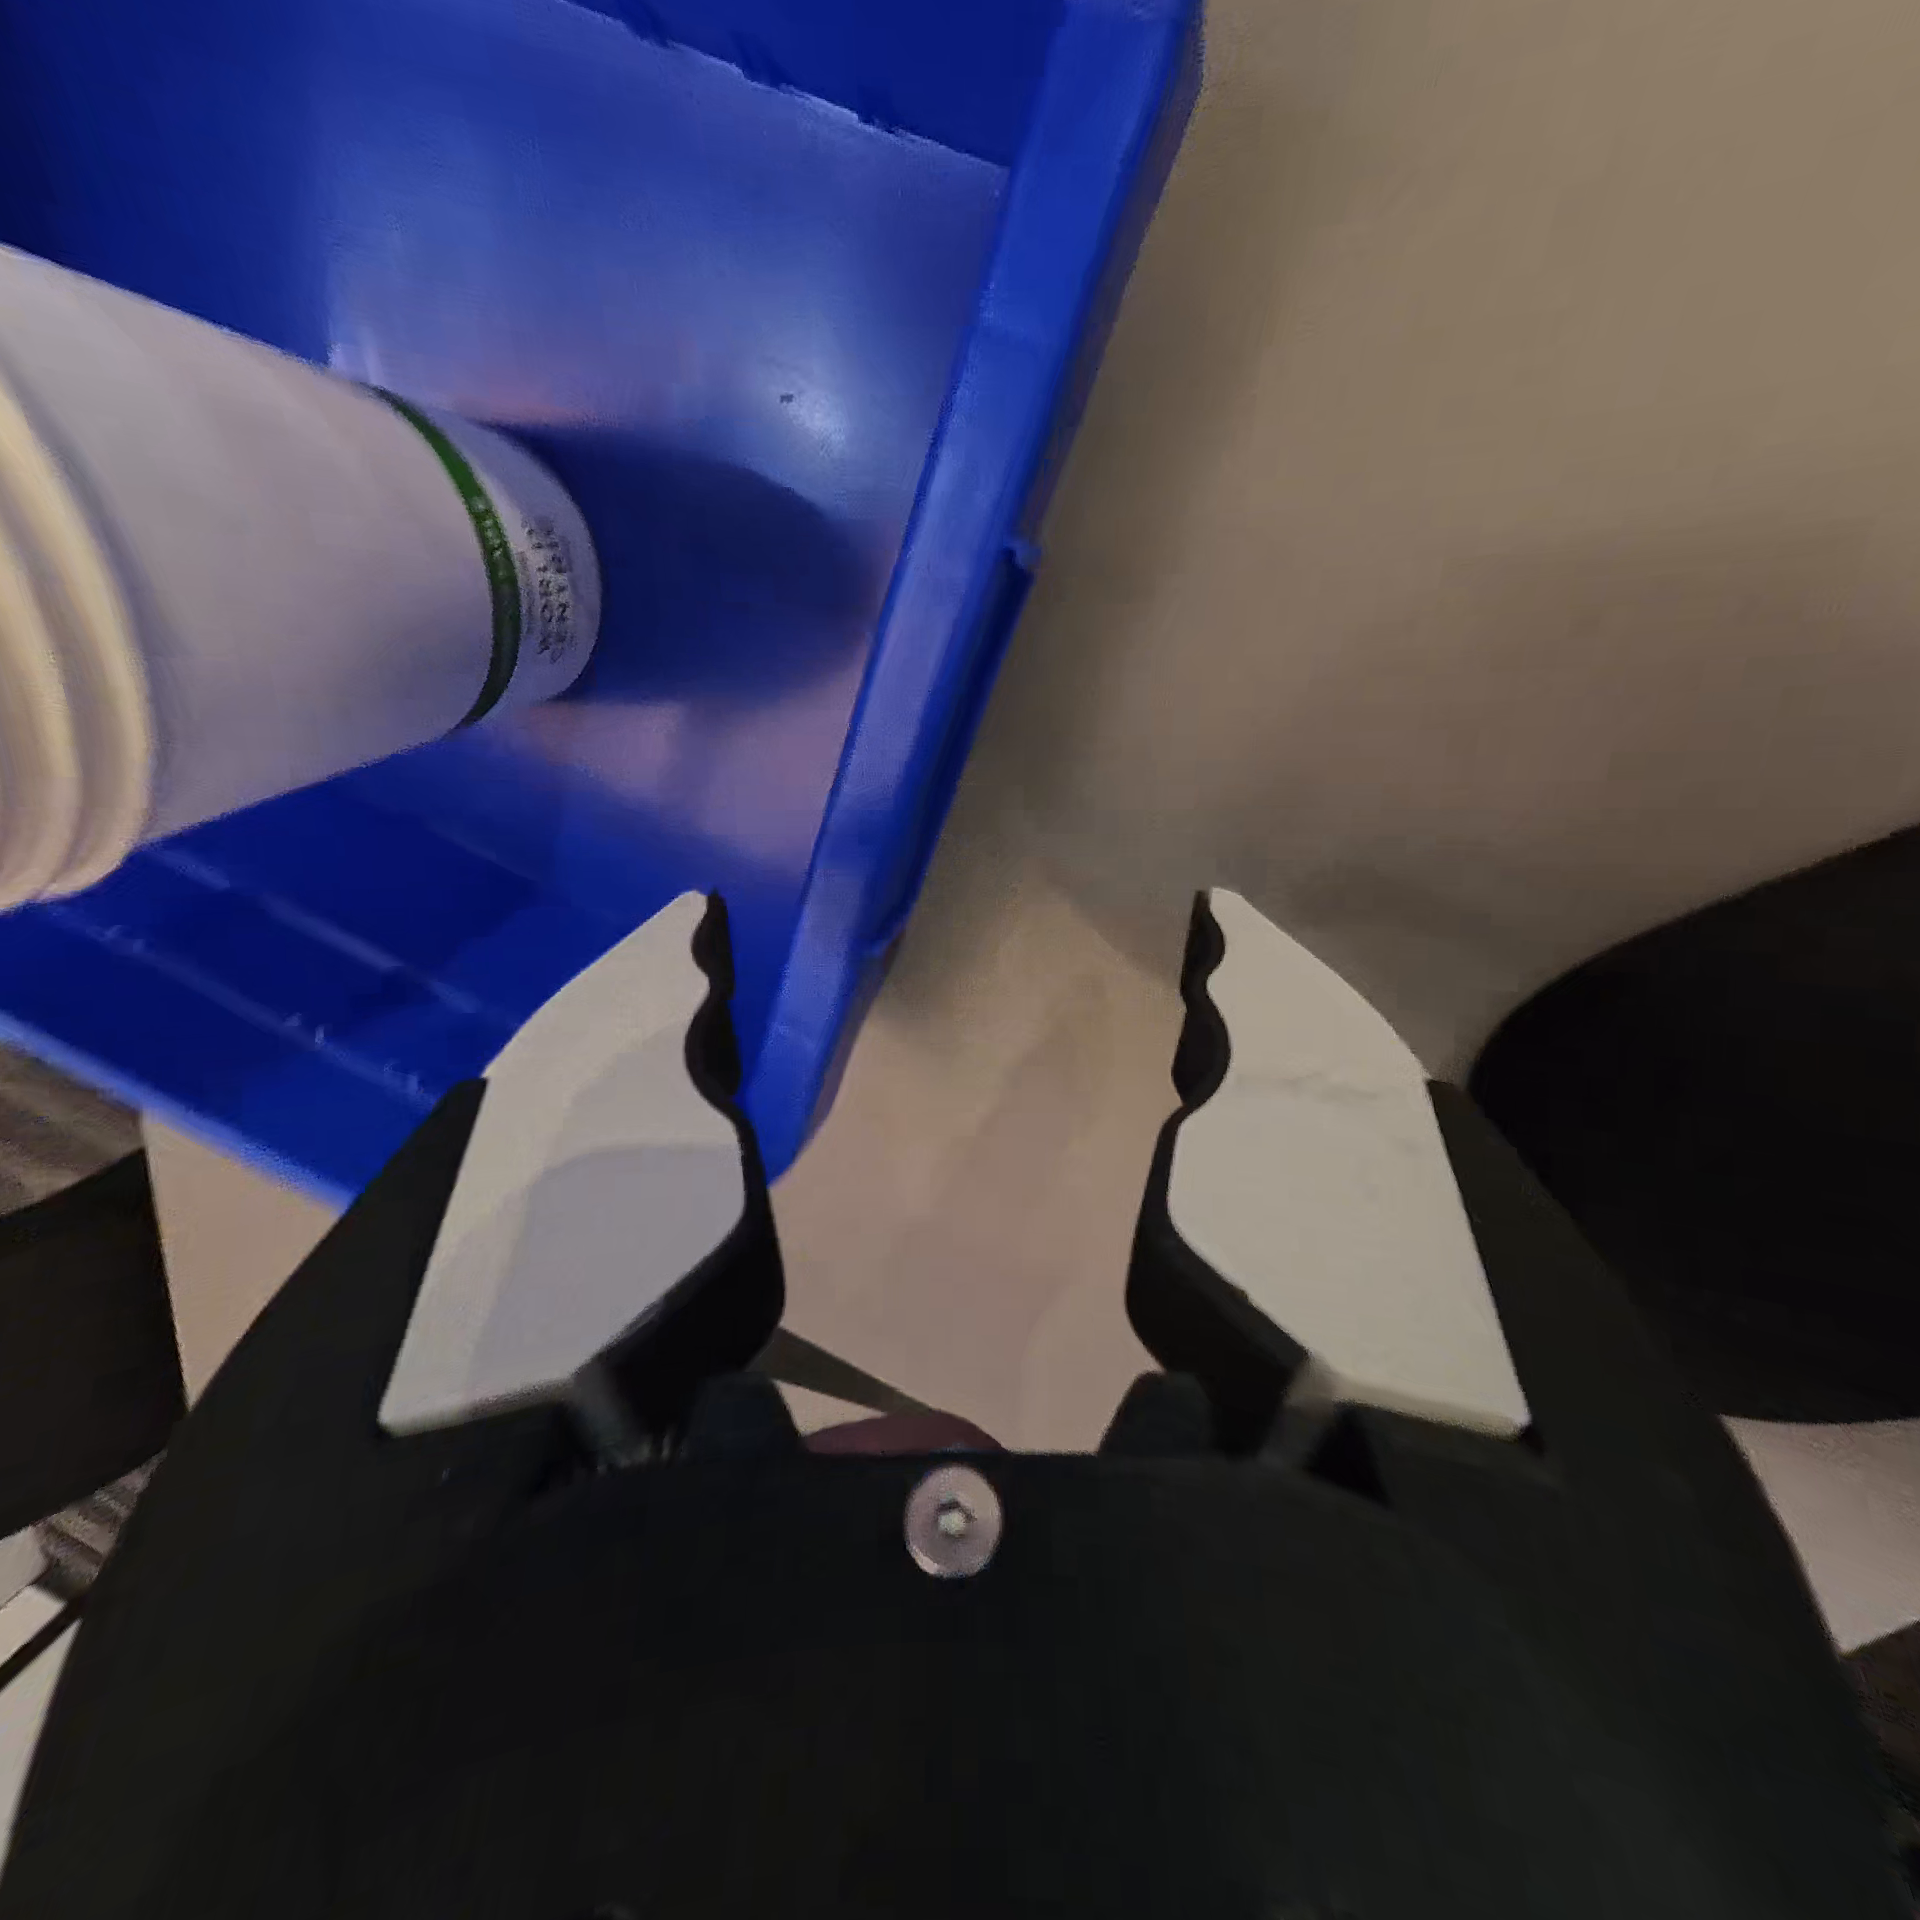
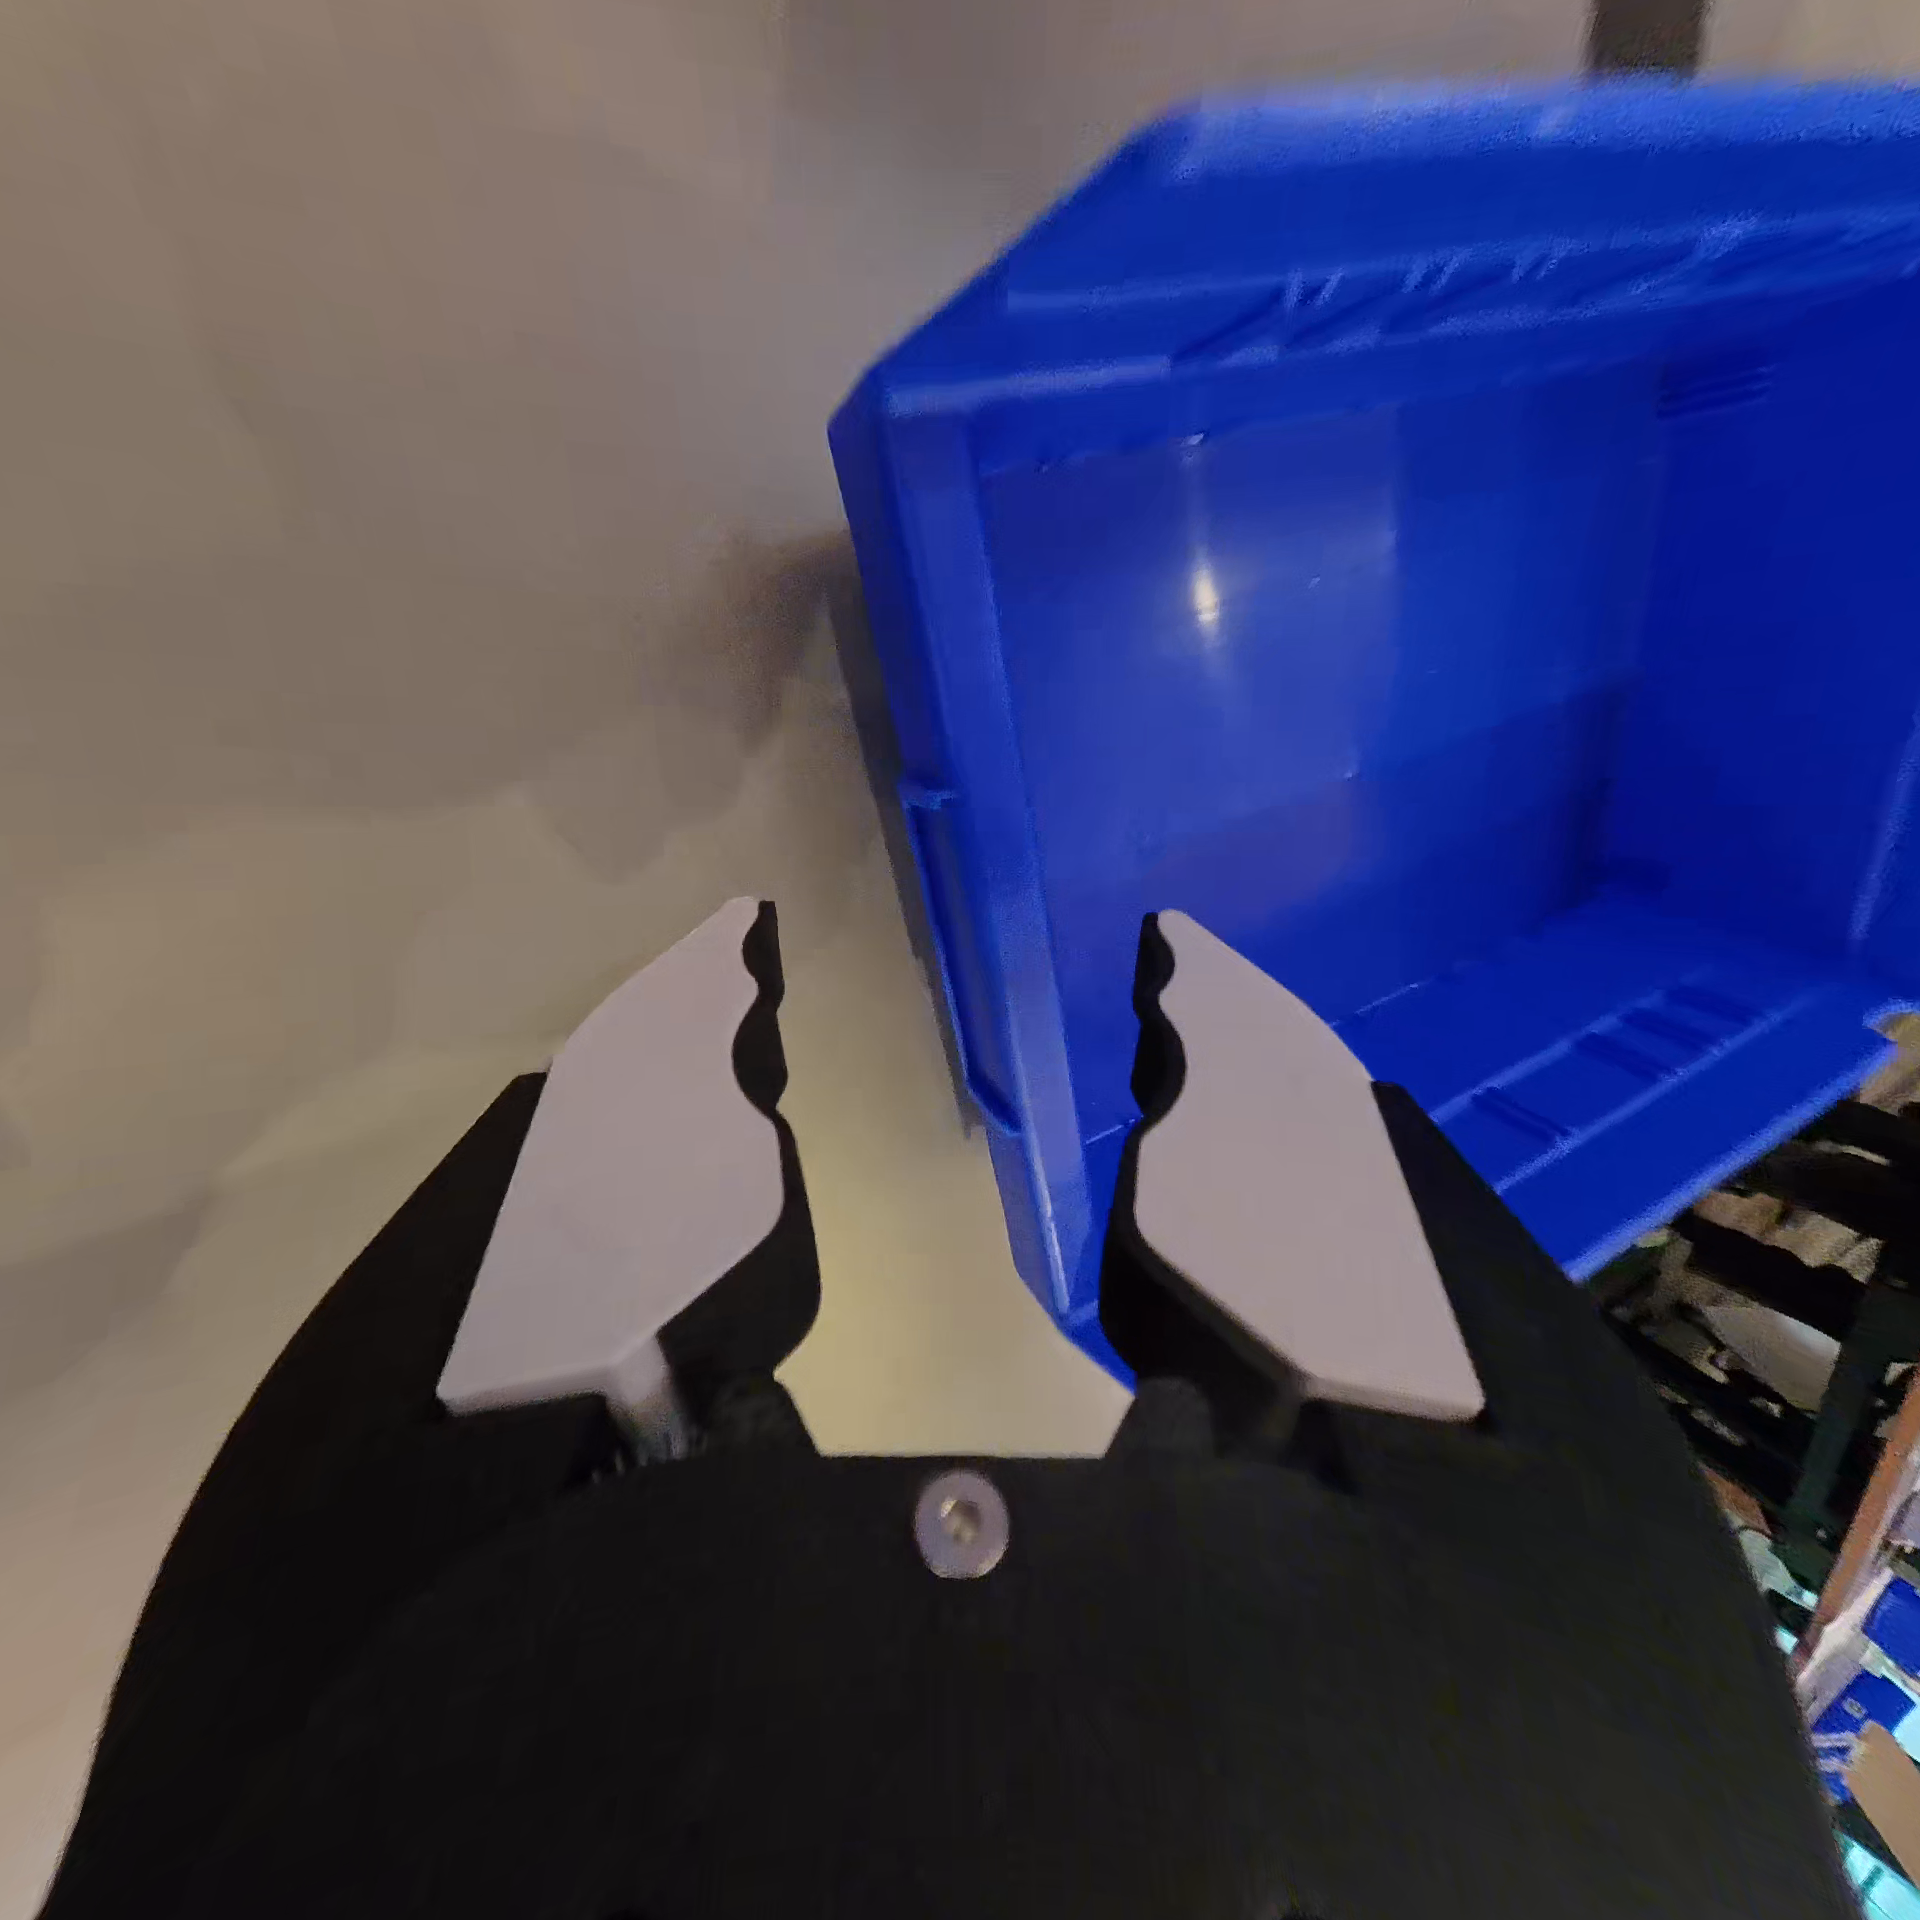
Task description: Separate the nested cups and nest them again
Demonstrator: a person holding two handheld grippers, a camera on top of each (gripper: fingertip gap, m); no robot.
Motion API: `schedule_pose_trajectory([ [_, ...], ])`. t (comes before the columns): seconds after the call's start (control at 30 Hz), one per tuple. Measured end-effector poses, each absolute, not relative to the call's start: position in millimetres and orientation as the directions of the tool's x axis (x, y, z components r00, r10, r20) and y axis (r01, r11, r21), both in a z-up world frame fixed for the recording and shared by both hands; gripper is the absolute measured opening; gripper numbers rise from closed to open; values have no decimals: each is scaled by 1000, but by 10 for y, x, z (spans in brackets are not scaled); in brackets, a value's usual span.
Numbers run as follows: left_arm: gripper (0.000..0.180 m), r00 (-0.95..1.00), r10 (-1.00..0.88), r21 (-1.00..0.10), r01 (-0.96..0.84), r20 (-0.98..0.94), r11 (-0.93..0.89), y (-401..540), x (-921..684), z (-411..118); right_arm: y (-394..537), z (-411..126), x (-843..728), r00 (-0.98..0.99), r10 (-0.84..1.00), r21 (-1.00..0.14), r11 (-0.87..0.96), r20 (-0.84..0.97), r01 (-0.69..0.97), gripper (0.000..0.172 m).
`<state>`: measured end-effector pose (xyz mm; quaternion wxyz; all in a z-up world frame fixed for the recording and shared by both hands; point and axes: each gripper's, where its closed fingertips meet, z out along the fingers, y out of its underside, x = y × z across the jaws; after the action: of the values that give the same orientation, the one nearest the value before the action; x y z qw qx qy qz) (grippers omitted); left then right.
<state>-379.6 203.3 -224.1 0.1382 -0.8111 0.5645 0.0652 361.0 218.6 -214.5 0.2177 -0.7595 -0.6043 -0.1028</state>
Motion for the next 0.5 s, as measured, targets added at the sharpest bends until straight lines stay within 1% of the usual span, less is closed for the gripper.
schedule_pose_trajectory([
  [0.03,85,365,-887,-172,-929,-284,-327,1968,-3789,-2168,2140,-2064,3550,246,866,-220,-163,436,962,65],
  [0.13,87,393,-861,-238,-914,-324,-328,1745,-3706,-1996,2017,-1796,3271,222,842,-256,-104,492,961,60],
  [0.2,84,392,-852,-278,-911,-348,-306,1616,-3591,-1913,1948,-1600,3001,206,830,-294,-54,518,954,59],
  [0.27,81,387,-845,-321,-906,-370,-275,1512,-3431,-1849,1896,-1411,2705,191,816,-324,-5,546,946,53],
  [0.33,75,382,-848,-360,-899,-367,-250,1421,-3254,-1846,1825,-1288,2374,170,815,-356,47,555,933,52],
  [0.37,75,383,-856,-365,-896,-348,-253,1368,-3188,-1892,1761,-1271,2205,151,823,-368,74,547,927,51],
  [0.43,82,389,-866,-379,-888,-313,-261,1282,-3065,-2025,1621,-1284,1925,107,828,-373,129,551,919,52],
  [0.47,86,380,-872,-378,-890,-309,-254,1238,-3021,-2102,1545,-1308,1799,108,833,-394,139,543,908,52],
  [0.5,90,378,-870,-391,-887,-317,-244,1218,-2973,-2165,1442,-1357,1658,118,849,-439,142,515,887,52],
])
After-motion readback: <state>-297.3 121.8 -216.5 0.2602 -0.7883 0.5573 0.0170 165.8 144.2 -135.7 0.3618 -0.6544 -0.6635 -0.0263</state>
